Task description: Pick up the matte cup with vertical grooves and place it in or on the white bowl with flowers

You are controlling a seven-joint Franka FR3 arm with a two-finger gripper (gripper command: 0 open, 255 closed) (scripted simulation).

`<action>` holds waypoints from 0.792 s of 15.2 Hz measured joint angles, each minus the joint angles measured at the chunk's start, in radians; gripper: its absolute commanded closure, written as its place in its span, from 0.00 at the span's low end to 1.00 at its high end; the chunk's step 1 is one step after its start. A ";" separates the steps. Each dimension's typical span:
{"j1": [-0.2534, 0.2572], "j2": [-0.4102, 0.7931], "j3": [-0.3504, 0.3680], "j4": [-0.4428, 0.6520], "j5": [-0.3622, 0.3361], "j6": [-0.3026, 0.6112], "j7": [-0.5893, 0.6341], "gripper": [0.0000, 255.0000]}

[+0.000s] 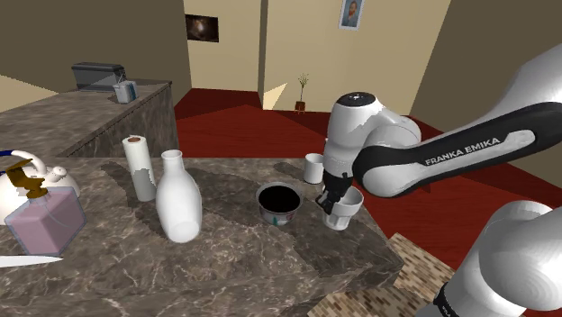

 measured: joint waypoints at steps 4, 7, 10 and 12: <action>0.011 -0.037 -0.011 0.032 0.012 -0.068 -0.017 1.00; 0.013 -0.062 -0.023 0.053 0.015 -0.112 -0.033 1.00; 0.017 -0.080 -0.028 0.086 0.020 -0.162 -0.042 1.00; 0.018 -0.091 -0.034 0.103 0.021 -0.190 -0.050 1.00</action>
